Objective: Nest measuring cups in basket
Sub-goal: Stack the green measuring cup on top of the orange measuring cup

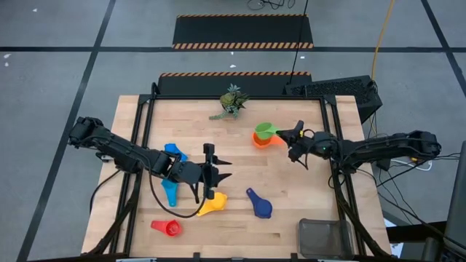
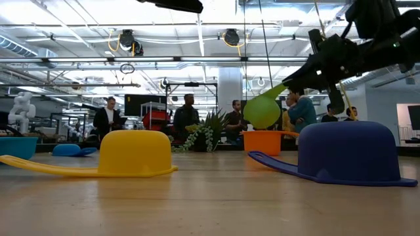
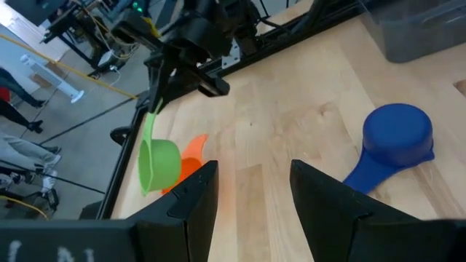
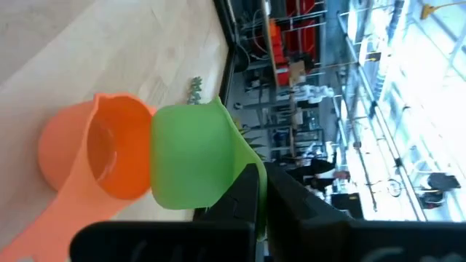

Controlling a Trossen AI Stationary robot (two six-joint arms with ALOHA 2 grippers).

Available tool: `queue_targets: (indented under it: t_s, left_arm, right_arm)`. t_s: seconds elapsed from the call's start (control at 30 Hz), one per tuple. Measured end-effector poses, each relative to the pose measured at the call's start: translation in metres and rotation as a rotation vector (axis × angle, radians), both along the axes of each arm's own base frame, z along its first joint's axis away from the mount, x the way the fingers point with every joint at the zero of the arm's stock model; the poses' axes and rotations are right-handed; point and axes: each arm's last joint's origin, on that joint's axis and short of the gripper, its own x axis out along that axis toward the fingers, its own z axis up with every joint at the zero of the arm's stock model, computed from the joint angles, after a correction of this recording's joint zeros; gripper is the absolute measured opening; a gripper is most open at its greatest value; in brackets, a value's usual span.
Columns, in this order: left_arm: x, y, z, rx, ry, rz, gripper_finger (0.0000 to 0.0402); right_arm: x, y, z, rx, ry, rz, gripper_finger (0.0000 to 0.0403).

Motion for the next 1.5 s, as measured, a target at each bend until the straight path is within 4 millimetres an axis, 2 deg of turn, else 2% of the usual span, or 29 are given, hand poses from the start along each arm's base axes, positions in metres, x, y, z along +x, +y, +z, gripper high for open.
queue_targets:
  t_s: [0.43,1.5]
  left_arm:
    - [0.002,0.002,0.003,0.013,-0.033,-0.003,0.0175]
    - [0.003,0.002,0.005,0.041,-0.049,-0.017,0.0175]
  right_arm:
    - [-0.008,0.008,-0.018,-0.001,0.0,0.044,0.0]
    - [-0.007,0.008,-0.02,0.038,-0.004,0.062,0.0012]
